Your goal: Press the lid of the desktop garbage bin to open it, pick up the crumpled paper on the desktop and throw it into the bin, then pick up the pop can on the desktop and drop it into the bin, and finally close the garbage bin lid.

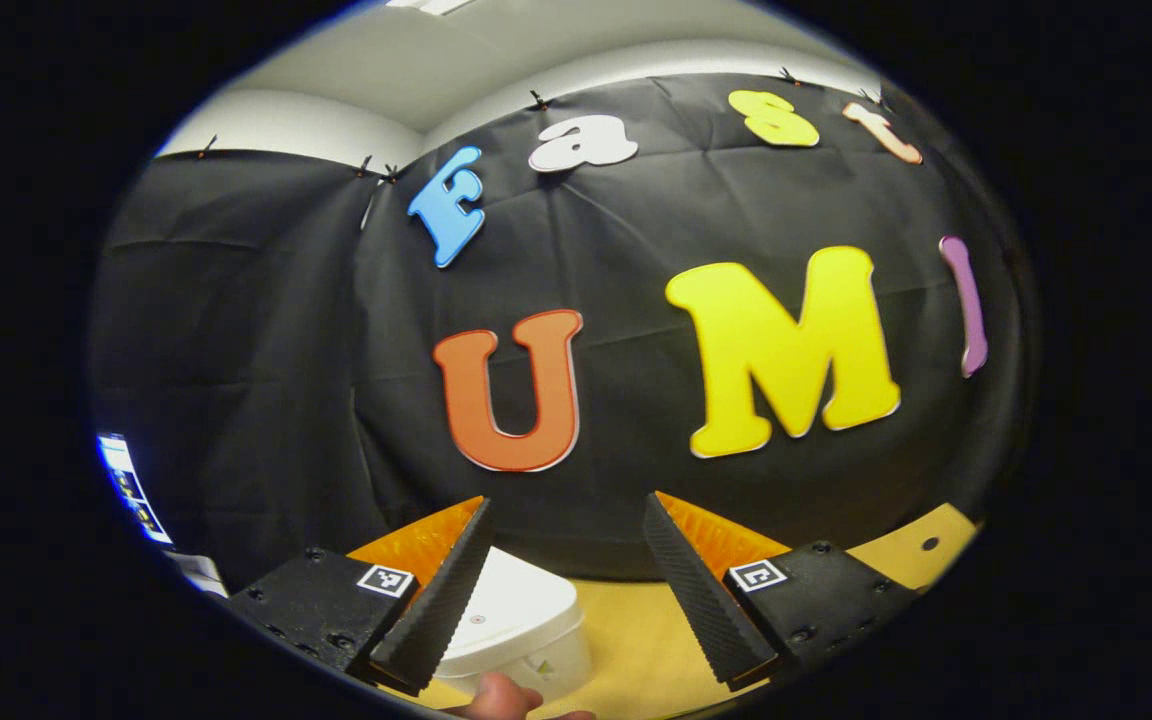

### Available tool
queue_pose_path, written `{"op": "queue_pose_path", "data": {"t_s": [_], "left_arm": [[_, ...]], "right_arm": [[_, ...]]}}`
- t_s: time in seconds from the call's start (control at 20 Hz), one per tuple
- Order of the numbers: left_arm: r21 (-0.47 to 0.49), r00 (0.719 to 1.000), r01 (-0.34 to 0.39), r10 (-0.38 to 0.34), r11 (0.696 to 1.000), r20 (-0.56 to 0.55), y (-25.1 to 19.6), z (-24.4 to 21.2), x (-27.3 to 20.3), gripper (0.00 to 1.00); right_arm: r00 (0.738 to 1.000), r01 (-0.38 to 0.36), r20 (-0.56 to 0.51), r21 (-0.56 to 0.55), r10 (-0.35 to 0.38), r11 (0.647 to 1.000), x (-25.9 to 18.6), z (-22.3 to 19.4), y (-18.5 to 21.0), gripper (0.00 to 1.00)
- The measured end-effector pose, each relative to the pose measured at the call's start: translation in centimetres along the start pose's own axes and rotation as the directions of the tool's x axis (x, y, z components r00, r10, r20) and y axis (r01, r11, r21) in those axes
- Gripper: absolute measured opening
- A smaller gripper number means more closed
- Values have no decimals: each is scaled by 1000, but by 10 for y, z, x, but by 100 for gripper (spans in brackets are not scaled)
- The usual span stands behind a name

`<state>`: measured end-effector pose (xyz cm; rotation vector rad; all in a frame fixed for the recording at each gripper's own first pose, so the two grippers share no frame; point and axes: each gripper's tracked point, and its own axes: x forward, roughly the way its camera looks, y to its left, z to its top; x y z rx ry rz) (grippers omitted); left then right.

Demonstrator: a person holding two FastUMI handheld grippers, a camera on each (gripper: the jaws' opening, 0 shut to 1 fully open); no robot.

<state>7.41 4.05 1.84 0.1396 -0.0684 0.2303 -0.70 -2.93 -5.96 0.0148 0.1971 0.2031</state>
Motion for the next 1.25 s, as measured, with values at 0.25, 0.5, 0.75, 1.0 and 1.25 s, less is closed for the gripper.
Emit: {"op": "queue_pose_path", "data": {"t_s": [0.25,0.5,0.75,1.0,1.25], "left_arm": [[0,977,202,-201,979,76,-51,24,-55,99],[23,943,302,-302,953,141,-69,30,-93,98],[20,945,295,-294,955,144,-67,25,-107,98],[1,948,295,-293,955,126,-68,19,-112,98],[-23,950,297,-293,955,106,-70,13,-114,98]], "right_arm": [[997,68,45,-3,-67,998,-17,19,0,84],[992,108,71,-7,-108,994,-27,29,-1,86],[985,141,100,-28,-138,990,-34,35,1,86],[979,179,104,-3,-178,984,-38,38,5,86],[977,184,109,-4,-182,983,-43,39,1,86]]}}
